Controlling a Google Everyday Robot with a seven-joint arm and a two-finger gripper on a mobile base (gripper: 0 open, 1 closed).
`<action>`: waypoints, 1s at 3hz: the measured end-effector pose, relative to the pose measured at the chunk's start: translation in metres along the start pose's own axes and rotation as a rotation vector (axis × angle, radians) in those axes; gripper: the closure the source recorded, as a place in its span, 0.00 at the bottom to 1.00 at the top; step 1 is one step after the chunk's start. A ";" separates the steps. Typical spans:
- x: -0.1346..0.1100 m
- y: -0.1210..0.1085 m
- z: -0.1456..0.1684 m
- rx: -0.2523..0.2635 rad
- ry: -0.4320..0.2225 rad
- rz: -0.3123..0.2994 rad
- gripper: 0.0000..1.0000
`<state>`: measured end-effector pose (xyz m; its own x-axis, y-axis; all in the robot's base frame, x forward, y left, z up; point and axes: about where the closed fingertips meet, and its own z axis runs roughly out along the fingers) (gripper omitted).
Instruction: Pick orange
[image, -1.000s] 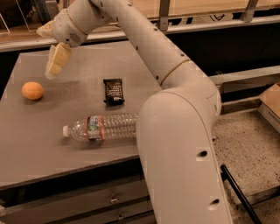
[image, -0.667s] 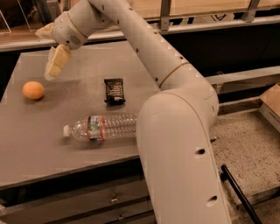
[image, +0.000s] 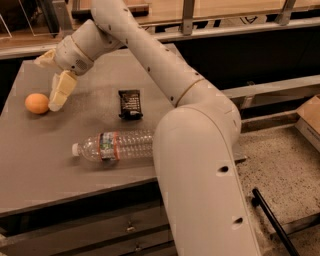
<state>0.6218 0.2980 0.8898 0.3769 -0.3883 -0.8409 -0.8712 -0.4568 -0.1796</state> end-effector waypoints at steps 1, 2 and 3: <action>0.003 0.008 0.011 -0.018 0.044 0.015 0.00; 0.007 0.013 0.025 -0.025 0.054 0.035 0.00; 0.005 0.011 0.046 -0.036 0.003 0.068 0.00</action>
Offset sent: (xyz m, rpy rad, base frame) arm -0.0231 0.0153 -0.0304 -0.0845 0.0245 -0.0248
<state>0.5993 0.3274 0.8603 0.3184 -0.4214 -0.8492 -0.8830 -0.4576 -0.1040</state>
